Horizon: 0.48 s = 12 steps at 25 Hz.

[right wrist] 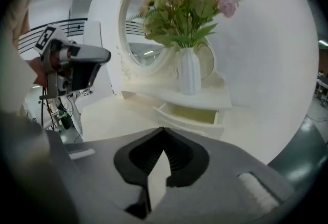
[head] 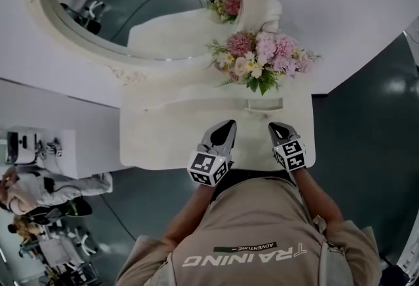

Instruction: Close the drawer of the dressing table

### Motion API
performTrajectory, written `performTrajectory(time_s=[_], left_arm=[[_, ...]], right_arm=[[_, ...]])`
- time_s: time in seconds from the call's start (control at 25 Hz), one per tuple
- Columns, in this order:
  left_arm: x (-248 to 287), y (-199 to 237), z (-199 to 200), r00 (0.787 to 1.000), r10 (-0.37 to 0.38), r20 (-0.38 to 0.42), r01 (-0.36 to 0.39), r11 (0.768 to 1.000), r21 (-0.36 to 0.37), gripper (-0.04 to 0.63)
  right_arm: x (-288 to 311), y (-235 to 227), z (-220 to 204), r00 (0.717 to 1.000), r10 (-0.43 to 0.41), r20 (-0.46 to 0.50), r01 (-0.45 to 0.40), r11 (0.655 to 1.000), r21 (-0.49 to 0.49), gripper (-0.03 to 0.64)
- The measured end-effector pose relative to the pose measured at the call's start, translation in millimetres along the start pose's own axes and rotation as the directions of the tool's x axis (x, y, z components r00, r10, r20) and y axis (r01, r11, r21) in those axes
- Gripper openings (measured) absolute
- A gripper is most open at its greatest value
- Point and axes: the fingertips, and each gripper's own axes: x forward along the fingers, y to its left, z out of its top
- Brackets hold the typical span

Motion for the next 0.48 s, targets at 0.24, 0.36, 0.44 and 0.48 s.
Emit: performTrajectory(time_s=[0.24, 0.36, 0.44, 0.48], left_arm=[[1, 2, -21, 0.998, -0.049, -0.044, 0.048, 0.999, -0.013, 0.018], [9, -1, -28, 0.995, -0.079, -0.067, 0.079, 0.997, -0.013, 0.018], [13, -3, -27, 0.992, -0.099, -0.073, 0.098, 0.995, -0.010, 0.018], [15, -4, -26, 0.991, -0.108, -0.074, 0.107, 0.994, -0.009, 0.018]], right_arm=[[24, -12, -27, 0.996, -0.031, -0.088, 0.042, 0.990, 0.132, 0.002], [33, -13, -25, 0.995, -0.029, -0.100, 0.044, 0.988, 0.150, 0.002], [39, -15, -24, 0.994, -0.026, -0.107, 0.044, 0.984, 0.172, 0.002], [41, -15, -26, 0.993, -0.026, -0.114, 0.047, 0.983, 0.179, 0.002]])
